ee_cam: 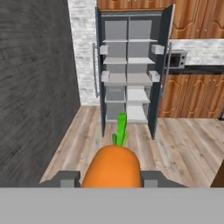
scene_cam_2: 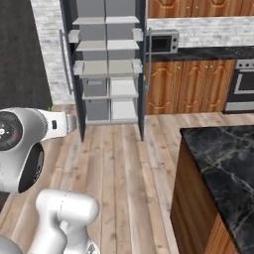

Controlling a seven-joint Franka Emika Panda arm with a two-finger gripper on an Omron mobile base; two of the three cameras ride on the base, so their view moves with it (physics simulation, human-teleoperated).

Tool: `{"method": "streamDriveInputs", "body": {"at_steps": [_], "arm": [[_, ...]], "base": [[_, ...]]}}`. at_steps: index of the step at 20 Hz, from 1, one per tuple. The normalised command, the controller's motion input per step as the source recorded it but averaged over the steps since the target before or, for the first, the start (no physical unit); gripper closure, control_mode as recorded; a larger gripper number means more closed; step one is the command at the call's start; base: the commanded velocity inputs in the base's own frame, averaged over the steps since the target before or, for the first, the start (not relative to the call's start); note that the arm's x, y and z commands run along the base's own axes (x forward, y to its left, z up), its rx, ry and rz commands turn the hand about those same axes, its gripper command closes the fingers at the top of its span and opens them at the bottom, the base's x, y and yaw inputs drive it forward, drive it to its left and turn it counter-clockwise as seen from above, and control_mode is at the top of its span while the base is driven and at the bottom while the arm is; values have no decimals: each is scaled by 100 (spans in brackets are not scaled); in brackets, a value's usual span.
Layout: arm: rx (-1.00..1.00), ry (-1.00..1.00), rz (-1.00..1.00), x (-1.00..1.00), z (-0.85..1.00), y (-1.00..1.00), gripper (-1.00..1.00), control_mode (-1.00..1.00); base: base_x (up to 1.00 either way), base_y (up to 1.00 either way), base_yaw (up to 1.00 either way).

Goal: Gather the cucumber and carrot from the fridge and place them on a tray on the dining counter. Then gather the chicken drumstick and fish from the fridge and place them on the other tray.

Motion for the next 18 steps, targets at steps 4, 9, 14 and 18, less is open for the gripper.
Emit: {"method": "streamDriveInputs", "body": {"at_steps": [4,9,14,18], "arm": [[0,0,0,0,0,0,100,100],[0,0,0,0,0,0,100,100],[0,0,0,0,0,0,100,100],[0,0,0,0,0,0,100,100]], "base": [[-100,-72,-9],[-100,-83,-8],[-98,-91,-8],[-59,-100,-8]]}}
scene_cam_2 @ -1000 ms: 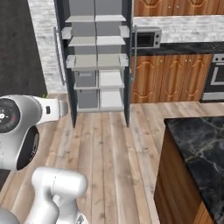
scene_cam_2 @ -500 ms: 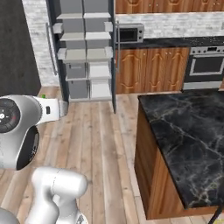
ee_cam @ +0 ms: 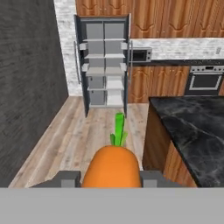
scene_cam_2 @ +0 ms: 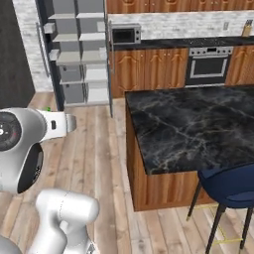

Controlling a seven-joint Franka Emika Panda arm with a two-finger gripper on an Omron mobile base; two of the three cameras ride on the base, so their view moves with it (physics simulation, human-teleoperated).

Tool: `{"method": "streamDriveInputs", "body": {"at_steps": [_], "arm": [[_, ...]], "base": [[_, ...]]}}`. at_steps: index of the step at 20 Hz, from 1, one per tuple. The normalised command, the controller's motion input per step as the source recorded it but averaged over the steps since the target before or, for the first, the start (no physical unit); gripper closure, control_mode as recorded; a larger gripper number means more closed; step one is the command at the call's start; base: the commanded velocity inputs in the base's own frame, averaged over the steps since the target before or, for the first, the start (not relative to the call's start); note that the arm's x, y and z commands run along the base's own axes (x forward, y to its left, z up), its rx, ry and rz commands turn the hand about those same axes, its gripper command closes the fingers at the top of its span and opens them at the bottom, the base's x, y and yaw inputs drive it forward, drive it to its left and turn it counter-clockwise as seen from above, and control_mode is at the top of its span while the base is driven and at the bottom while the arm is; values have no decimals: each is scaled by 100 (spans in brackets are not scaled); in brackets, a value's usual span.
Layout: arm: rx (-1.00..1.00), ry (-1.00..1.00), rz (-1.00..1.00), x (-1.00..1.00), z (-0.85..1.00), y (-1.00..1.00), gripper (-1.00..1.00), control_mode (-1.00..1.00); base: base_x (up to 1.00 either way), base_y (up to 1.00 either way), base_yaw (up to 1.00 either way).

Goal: Gather the cucumber and carrot from the fridge and place them on a tray on the dining counter. Then gather the chicken drumstick and fish from the fridge and place them on the other tray.

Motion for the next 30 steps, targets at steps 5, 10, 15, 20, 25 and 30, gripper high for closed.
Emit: {"method": "streamDriveInputs", "body": {"at_steps": [5,10,15,20,25,30], "arm": [[0,0,0,0,0,0,100,100],[0,0,0,0,0,0,100,100],[0,0,0,0,0,0,100,100],[0,0,0,0,0,0,100,100],[0,0,0,0,0,0,100,100],[0,0,0,0,0,0,100,100]], "base": [[-14,-100,-5],[12,-100,-4],[16,-100,-3],[19,-100,-2],[8,-100,-1],[11,-100,0]]}}
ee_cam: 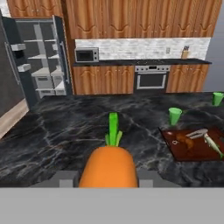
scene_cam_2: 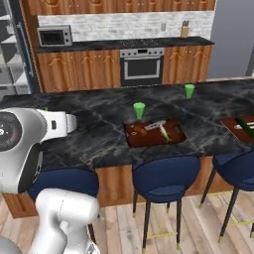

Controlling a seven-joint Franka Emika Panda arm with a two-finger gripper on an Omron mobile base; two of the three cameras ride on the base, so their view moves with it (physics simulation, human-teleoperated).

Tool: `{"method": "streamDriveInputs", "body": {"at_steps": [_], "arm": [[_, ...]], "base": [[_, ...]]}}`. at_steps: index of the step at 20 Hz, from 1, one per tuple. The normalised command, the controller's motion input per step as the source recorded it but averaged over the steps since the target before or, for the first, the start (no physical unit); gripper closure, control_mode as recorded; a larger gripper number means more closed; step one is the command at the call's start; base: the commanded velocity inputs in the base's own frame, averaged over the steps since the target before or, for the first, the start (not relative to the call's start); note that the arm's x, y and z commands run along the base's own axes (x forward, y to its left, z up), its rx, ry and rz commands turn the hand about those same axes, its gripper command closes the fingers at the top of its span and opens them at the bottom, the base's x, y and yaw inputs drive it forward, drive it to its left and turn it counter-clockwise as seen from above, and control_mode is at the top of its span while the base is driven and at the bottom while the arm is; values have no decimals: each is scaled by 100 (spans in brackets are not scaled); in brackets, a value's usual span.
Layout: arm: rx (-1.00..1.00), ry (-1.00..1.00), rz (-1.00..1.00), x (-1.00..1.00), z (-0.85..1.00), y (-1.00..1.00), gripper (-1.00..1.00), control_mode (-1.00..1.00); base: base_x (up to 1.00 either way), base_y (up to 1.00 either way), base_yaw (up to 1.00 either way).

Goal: Gather the cucumber and carrot from the fridge and place them on a tray on the dining counter. Then gather the chicken drumstick and fish from the fridge and place them on the other tray.

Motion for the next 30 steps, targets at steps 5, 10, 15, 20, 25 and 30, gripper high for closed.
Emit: {"method": "streamDriveInputs", "body": {"at_steps": [5,10,15,20,25,30], "arm": [[0,0,0,0,0,0,100,100],[0,0,0,0,0,0,100,100],[0,0,0,0,0,0,100,100],[0,0,0,0,0,0,100,100],[0,0,0,0,0,0,100,100],[0,0,0,0,0,0,100,100]], "base": [[17,-100,0],[21,-100,0],[26,-100,2],[32,-100,8],[40,-100,20],[65,-70,28]]}}
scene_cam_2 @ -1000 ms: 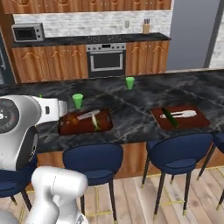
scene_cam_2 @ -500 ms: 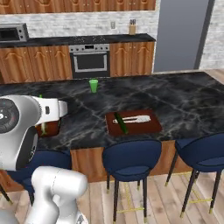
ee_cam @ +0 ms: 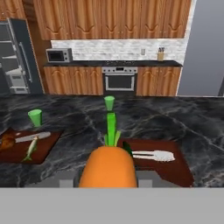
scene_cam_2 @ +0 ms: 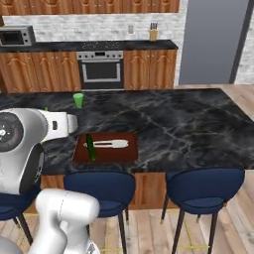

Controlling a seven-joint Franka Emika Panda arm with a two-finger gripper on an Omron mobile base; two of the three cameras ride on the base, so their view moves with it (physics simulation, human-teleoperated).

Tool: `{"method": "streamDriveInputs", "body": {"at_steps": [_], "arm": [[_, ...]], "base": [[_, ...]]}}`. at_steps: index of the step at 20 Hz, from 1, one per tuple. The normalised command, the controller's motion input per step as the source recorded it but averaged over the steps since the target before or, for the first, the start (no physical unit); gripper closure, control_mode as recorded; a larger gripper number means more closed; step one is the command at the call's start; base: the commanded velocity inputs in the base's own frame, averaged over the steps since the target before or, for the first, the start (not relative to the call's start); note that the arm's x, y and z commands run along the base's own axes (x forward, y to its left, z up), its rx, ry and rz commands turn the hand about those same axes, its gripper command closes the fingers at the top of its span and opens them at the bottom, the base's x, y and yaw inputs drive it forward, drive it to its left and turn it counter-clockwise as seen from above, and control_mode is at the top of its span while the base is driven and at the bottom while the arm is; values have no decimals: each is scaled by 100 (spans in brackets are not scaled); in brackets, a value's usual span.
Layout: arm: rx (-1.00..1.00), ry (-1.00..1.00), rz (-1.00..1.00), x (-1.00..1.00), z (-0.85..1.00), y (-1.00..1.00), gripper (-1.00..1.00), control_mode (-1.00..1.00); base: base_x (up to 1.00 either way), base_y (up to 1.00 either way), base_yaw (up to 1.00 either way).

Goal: Gather the cucumber and carrot from the fridge and place them on a tray on the dining counter. Then gather the chicken drumstick and fish from the fridge and place them on the other tray.

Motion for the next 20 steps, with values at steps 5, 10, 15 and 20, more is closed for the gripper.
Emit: {"method": "streamDriveInputs", "body": {"at_steps": [5,10,15,20], "arm": [[0,0,0,0,0,0,100,100],[0,0,0,0,0,0,100,100],[0,3,7,31,-3,-11,100,-100],[6,16,11,82,-23,-58,100,-100]], "base": [[84,-19,31],[83,0,29],[55,0,18],[0,0,0]]}}
